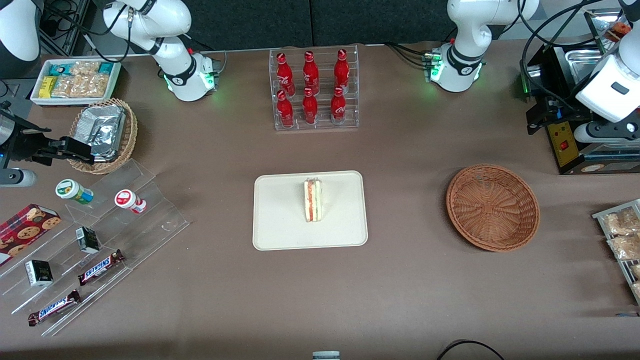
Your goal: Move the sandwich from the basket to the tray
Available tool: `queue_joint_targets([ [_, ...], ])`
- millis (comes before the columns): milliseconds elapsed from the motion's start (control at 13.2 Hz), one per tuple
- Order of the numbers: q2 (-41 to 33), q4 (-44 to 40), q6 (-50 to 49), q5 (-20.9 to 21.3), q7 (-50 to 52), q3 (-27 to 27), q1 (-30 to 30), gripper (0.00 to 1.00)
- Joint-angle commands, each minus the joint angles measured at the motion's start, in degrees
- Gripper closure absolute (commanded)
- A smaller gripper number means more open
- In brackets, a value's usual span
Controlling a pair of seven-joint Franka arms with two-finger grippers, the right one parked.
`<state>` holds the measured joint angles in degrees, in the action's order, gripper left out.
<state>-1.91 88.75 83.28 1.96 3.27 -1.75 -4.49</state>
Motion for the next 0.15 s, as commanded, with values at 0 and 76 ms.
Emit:
queue_joint_targets([
  [0, 1.03, -2.01, -1.81, 0.41, -0.72, -0.10, -0.26, 0.00],
  [76, 1.21, -1.92, -1.81, 0.41, -0.72, -0.10, -0.26, 0.00],
])
